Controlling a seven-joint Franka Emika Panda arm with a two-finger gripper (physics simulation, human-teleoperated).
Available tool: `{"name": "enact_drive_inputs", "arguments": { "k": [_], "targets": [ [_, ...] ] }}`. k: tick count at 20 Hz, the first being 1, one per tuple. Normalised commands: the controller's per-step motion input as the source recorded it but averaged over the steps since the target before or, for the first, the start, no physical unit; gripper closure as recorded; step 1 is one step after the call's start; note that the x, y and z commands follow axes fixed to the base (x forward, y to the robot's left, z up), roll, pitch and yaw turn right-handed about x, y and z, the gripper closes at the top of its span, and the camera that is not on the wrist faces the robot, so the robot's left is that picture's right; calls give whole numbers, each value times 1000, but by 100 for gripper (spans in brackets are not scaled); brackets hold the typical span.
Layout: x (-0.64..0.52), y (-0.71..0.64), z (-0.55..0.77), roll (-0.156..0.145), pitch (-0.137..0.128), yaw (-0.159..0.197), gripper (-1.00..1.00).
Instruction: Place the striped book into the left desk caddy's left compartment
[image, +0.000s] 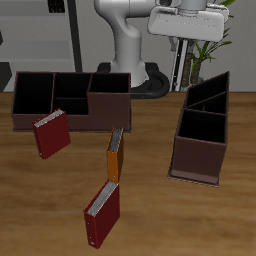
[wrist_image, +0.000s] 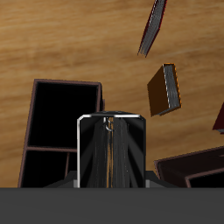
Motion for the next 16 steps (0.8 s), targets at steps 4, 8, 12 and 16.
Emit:
{"name": "enact_drive_inputs", "arguments": {
  "k": [4,8,12,16],
  "targets": [
    [-305,78,-22,35,-29,-31,100],
    [-427,-34,-311,3,-16,-62,100],
    [-339,97,-98,33,-10,2,100],
    [-411,62,-72,38,-41,-32,100]
  ]
}}
